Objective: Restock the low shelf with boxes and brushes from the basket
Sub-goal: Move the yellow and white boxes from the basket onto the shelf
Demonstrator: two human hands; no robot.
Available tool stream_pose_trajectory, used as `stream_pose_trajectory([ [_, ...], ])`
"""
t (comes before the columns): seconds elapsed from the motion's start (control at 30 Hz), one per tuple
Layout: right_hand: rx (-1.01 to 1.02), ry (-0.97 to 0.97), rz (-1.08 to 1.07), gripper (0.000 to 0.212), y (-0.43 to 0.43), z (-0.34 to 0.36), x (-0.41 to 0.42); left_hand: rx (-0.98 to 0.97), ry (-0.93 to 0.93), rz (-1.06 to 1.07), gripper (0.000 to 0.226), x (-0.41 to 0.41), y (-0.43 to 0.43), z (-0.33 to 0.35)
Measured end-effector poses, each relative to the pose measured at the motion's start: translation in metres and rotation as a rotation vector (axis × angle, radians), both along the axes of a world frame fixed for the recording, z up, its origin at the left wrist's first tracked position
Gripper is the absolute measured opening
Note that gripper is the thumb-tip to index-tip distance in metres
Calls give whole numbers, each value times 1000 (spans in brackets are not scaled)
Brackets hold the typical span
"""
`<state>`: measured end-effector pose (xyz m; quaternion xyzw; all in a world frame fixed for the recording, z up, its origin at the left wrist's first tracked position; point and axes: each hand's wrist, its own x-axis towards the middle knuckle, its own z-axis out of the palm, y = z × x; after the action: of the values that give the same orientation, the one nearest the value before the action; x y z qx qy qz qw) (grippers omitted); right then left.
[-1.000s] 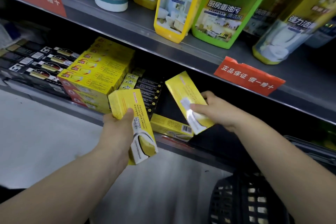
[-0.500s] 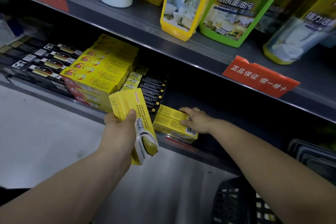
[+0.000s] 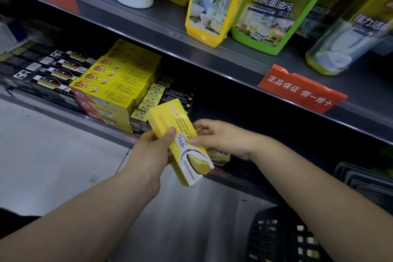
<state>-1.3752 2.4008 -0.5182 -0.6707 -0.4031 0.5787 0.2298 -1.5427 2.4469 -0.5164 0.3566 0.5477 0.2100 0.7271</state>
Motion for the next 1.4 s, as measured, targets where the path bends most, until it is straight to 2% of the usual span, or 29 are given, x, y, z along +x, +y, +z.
stream_pose_trajectory([
  [0.1, 27, -34, -32, 7, -9, 3, 8, 3, 3, -120, 18, 2, -4, 2],
  [0.2, 57, -101, -228, 13, -15, 5, 34, 39, 58, -222, 29, 3, -7, 0],
  [0.27, 63, -330, -309, 28, -16, 2, 54, 56, 77, -262, 29, 4, -7, 0],
  [0.37, 48, -682, -305, 44, -8, -14, 77, 84, 103, -328, 23, 5, -6, 0],
  [0.43, -13, -865, -270, 50, 1, -34, 88, 87, 116, -382, 21, 6, -7, -1],
  [0.5, -110, -970, -199, 55, 8, -55, 95, 79, 120, -418, 22, 7, -8, -1],
  [0.6, -197, -894, -42, 52, 16, -85, 95, 74, 122, -430, 19, 7, -7, -2],
  [0.73, -187, -820, 58, 51, 24, -111, 87, 78, 108, -426, 13, 9, -6, -2],
  [0.97, -209, -851, 149, 65, 13, -85, 78, 146, 97, -477, 11, 22, -17, 8],
  [1.1, -102, -803, 181, 44, -10, -19, 69, 327, 82, -587, 10, 38, -43, 21],
  [1.27, 200, -695, -42, 27, -92, 67, 60, 727, -20, -779, 14, 69, -95, 38],
  [1.4, 270, -625, -205, 20, -184, 100, 59, 986, -102, -953, 16, 91, -141, 48],
])
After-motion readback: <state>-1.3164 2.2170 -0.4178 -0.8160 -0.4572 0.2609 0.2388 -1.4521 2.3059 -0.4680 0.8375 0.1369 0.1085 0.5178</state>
